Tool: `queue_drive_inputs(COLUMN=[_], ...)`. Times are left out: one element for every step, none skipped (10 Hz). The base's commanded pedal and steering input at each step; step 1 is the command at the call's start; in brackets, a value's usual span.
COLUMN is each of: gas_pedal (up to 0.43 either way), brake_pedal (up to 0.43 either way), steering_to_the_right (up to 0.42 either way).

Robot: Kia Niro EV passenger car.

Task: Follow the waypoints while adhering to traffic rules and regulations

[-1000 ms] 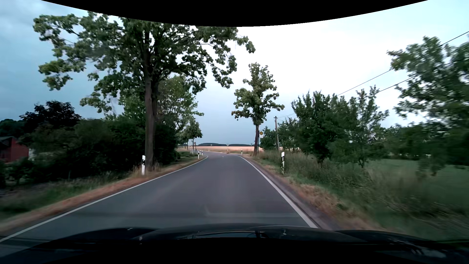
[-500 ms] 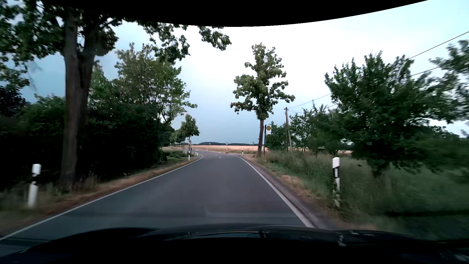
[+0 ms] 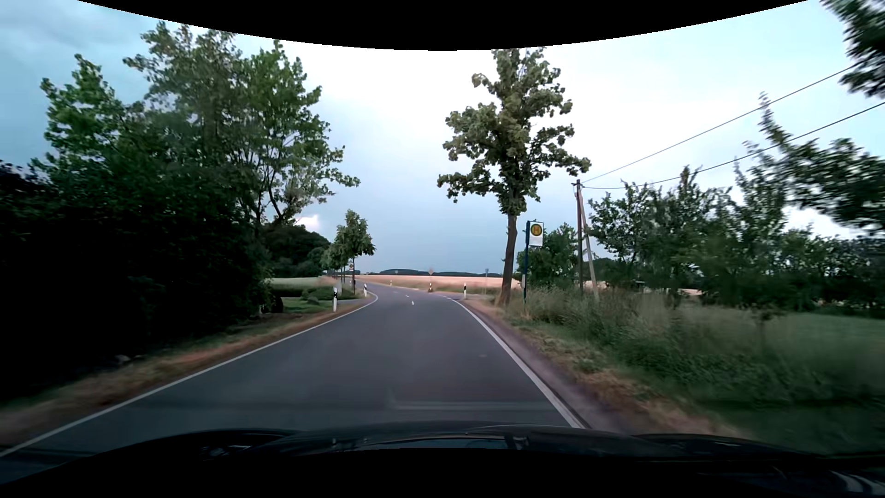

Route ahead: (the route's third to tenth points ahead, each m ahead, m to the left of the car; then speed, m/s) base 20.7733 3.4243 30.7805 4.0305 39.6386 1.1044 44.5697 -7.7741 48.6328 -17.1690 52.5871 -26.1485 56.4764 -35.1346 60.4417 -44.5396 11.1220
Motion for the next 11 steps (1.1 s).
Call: queue_drive_inputs(gas_pedal=[0.028, 0.028, 0.028, 0.028, 0.028, 0.028, 0.028, 0.028, 0.039, 0.039, 0.039], brake_pedal=[0.0, 0.0, 0.0, 0.0, 0.0, 0.0, 0.0, 0.0, 0.0, 0.0, 0.0], steering_to_the_right=[-0.017, -0.017, -0.017, -0.018, -0.018, -0.018, -0.023, -0.025, -0.025, -0.025, -0.025])
